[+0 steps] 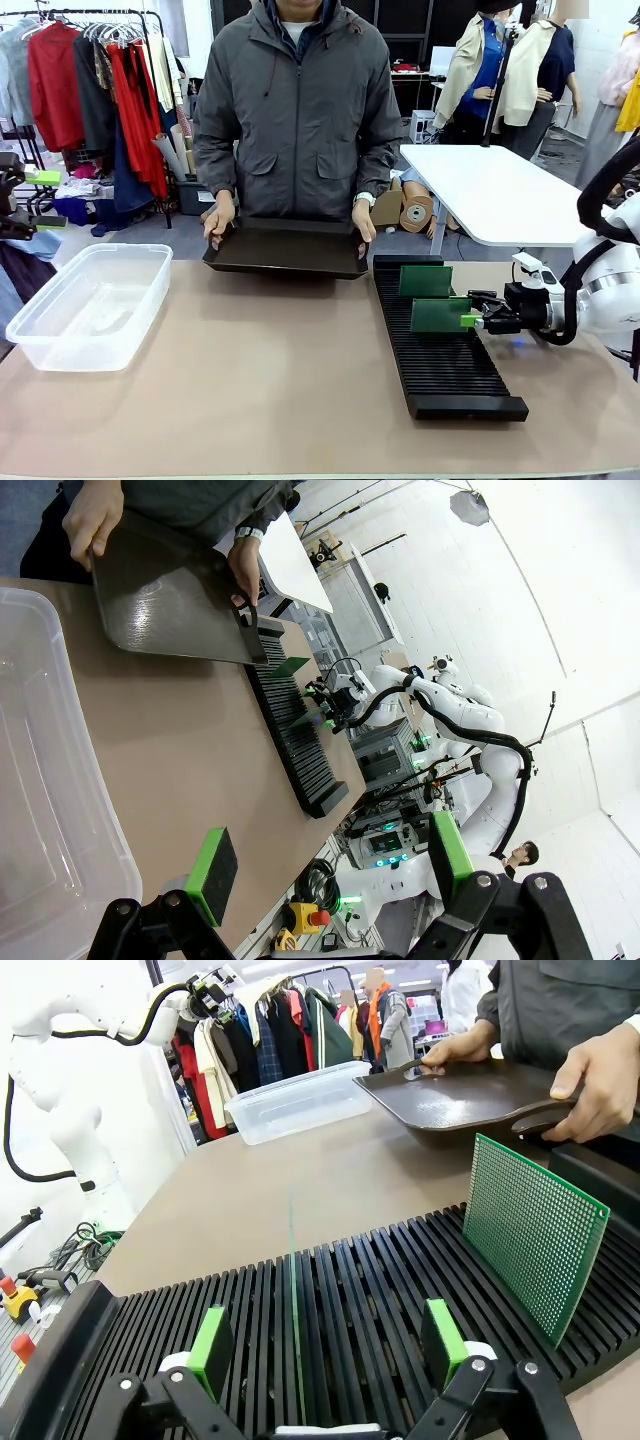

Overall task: Sort PCBs into racks and boxes based on the side picked up.
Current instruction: If the short side of the Blank PCB is picked up, insert it into the PCB Rack ; if the long side is picked up, place it in the Organizing box.

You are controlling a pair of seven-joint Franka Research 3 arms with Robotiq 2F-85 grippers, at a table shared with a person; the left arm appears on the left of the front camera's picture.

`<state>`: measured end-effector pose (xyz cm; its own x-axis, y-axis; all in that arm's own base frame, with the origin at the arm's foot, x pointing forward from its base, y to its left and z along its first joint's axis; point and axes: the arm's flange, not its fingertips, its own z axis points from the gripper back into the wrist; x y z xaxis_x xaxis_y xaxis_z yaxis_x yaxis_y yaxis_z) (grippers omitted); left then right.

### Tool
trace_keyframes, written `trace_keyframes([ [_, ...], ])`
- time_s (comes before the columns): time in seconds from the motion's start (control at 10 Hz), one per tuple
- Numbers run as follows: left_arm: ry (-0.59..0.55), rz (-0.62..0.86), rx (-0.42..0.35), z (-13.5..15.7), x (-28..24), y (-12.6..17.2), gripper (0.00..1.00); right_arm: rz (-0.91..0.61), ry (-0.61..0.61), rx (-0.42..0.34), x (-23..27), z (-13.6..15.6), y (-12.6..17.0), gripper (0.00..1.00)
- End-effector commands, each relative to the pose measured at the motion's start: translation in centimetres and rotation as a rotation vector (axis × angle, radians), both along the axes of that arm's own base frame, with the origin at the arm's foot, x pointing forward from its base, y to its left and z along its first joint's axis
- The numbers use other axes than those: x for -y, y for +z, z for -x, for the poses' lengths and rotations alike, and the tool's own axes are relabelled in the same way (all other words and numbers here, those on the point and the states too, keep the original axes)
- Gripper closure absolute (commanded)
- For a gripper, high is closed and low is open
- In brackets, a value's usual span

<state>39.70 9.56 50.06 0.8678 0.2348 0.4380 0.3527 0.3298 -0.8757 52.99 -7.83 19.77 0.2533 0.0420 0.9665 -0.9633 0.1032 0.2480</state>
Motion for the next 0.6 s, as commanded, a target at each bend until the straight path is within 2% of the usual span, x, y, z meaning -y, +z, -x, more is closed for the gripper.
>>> trace_keyframes([
  [0.0,-0.003,-0.001,-0.002,0.2,0.0,0.2,0.00,0.000,0.000,0.000,0.0,0.0,0.0,0.00],
  [0.2,-0.003,-0.001,-0.002,0.2,0.0,0.2,0.00,-0.056,0.011,-0.007,-1.2,0.0,2.3,0.00],
  [0.5,-0.003,-0.001,-0.002,0.2,0.0,0.2,0.00,-0.053,0.012,-0.054,-2.9,0.8,6.6,0.00],
])
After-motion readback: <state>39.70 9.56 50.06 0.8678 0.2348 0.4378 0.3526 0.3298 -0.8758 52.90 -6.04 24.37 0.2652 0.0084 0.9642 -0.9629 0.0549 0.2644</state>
